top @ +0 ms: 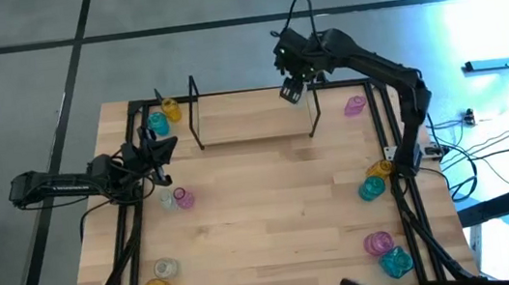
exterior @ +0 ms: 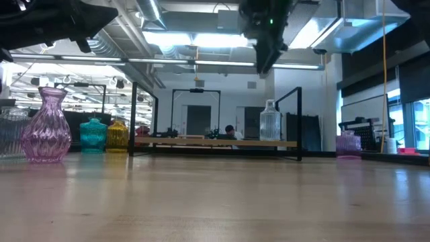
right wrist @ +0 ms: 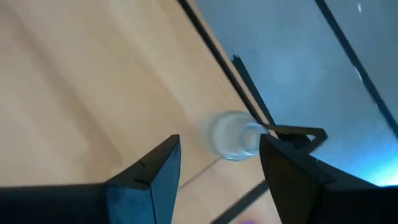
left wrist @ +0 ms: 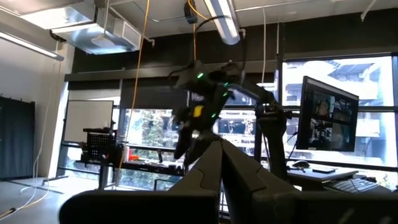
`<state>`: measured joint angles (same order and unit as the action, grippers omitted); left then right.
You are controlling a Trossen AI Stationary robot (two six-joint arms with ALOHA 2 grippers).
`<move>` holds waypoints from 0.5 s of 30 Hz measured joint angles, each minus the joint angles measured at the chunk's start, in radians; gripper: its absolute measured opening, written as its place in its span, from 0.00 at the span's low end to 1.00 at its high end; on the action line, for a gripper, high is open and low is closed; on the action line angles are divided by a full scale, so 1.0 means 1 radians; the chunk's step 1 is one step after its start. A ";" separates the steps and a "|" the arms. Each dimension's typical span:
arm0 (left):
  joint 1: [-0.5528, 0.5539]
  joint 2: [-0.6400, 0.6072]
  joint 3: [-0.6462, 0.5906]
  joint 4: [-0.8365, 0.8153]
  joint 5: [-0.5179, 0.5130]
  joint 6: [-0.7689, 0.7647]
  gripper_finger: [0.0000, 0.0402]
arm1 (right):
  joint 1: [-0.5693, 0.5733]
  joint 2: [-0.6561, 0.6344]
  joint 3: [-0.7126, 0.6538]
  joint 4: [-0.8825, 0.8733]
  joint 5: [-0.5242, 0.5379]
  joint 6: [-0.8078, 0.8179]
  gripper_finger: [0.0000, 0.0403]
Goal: Sort vases onto shelf
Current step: Put the top transparent vase aligned with the other transparent vase on the shelf
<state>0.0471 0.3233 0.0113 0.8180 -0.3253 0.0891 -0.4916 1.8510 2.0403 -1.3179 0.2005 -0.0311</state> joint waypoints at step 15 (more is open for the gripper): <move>0.000 0.006 0.002 -0.041 0.002 0.028 0.00 | 0.255 -0.336 -0.368 0.319 0.042 -0.021 0.51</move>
<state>0.0471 0.3291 0.0137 0.7770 -0.3234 0.1175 -0.2370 1.5150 1.6726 -0.9985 0.2428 -0.0521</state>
